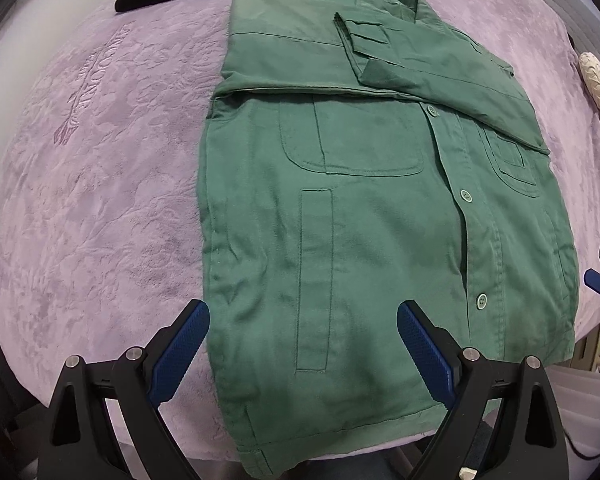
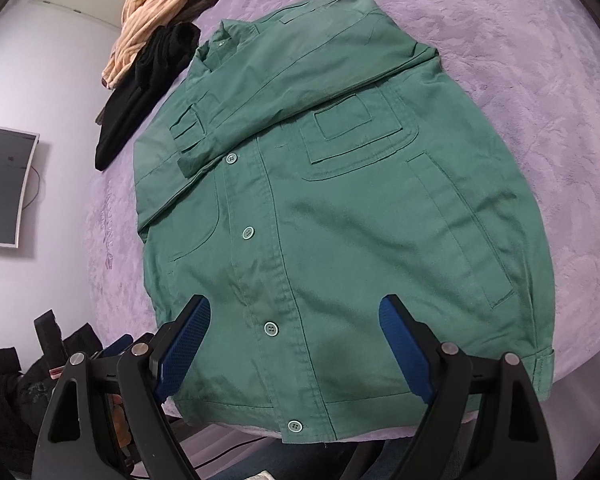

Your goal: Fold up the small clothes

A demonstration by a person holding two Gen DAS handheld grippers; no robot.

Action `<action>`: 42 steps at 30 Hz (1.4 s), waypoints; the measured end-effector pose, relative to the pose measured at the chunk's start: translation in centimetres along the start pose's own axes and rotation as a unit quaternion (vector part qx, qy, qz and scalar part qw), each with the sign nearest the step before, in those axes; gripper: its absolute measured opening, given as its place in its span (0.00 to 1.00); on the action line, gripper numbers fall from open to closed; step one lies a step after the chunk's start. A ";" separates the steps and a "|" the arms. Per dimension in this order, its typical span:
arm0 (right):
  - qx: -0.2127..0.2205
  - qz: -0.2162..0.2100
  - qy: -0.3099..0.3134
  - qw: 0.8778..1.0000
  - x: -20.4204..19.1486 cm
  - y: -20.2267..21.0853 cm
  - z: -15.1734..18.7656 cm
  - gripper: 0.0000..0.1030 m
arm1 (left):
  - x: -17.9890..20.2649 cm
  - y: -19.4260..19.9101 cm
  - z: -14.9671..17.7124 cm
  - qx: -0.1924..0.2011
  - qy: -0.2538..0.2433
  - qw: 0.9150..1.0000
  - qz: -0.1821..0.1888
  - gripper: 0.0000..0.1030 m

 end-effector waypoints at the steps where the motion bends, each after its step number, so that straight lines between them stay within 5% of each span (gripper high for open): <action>1: -0.005 -0.004 0.001 1.000 0.1 -0.1 0.0 0.86 | -0.5 0.0 0.2 0.001 0.007 1.000 0.001 0.93; 8: -0.027 -0.011 -0.011 1.000 4.0 0.9 0.8 0.86 | -3.5 -0.8 2.8 -0.013 0.056 0.998 0.010 0.93; 19: 0.038 0.066 -0.118 0.990 18.2 6.1 2.7 0.86 | -4.5 -5.1 7.4 -0.058 0.099 0.991 0.063 0.93; 24: 0.001 -0.029 -0.173 0.984 20.8 3.7 4.1 0.86 | -4.4 -5.7 7.6 -0.059 0.118 0.986 0.098 0.93; 34: -0.016 -0.231 -0.173 0.957 16.5 2.1 6.4 0.87 | -3.0 -5.0 9.6 -0.076 0.096 0.982 0.143 0.93; 42: -0.024 -0.199 -0.203 0.958 16.5 0.4 6.6 0.86 | -3.2 -4.6 10.1 -0.092 0.114 0.974 0.173 0.92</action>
Point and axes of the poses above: each gripper's, at about its wrist camera, not at the fingertips, and y roughly against the way its jaws point, x to its right, z to its underside, the point moved 3 cm from there along -y, roughly the way its jaws point, and after that the axes turned 4 degrees about -z, right-handed, at the moved point
